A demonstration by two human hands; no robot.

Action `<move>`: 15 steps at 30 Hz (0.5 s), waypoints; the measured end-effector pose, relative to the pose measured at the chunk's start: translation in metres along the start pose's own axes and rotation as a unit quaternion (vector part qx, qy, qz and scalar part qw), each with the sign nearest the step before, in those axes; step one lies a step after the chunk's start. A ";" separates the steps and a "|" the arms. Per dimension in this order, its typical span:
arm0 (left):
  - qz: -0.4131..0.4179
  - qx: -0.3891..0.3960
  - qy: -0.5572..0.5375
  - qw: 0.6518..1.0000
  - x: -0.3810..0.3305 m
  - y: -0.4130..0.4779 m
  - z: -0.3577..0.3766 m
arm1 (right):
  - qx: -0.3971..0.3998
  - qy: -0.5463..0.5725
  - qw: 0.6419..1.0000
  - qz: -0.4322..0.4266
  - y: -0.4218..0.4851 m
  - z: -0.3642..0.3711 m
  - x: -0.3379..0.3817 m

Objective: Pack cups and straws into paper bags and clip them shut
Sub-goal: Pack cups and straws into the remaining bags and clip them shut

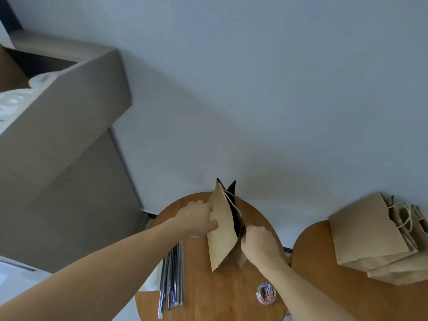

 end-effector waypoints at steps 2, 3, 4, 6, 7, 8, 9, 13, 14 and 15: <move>0.004 0.016 0.006 1.000 0.009 -0.003 0.017 | 0.016 -0.009 1.000 0.014 -0.010 0.021 0.003; 0.008 0.023 0.008 1.000 0.011 -0.005 0.025 | 0.026 -0.009 0.999 0.023 -0.015 0.028 0.003; 0.014 0.032 0.012 0.999 0.013 -0.006 0.033 | 0.040 -0.004 0.999 0.030 -0.019 0.033 0.002; 0.030 0.058 0.023 0.998 0.014 -0.009 0.047 | 0.081 0.016 0.996 0.034 -0.026 0.039 -0.001; 0.035 0.071 0.024 0.997 0.013 -0.009 0.054 | 0.109 0.019 0.993 0.031 -0.028 0.040 -0.002; 0.038 0.082 0.020 0.996 0.011 -0.010 0.058 | 0.135 0.014 0.990 0.027 -0.029 0.038 -0.002; 0.040 0.089 0.013 0.995 0.008 -0.010 0.061 | 0.157 0.007 0.987 0.027 -0.027 0.035 -0.002; 0.041 0.101 -0.037 0.993 -0.007 -0.006 0.062 | 0.195 0.051 0.978 0.051 -0.011 0.022 -0.010; 0.039 0.108 -0.055 0.992 -0.010 -0.004 0.061 | 0.201 0.065 0.976 0.058 -0.006 0.019 -0.010; 0.036 0.114 -0.071 0.990 -0.012 -0.003 0.061 | 0.208 0.077 0.973 0.060 -0.002 0.017 -0.009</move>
Point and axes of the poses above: each hand's wrist, its own y-axis towards the middle knuckle, its own z-axis out of the palm, x = y × z, the point moved 1 cm from there along y, towards the middle knuckle, and after that the axes turned 15 degrees about y, right-handed, at the moved point
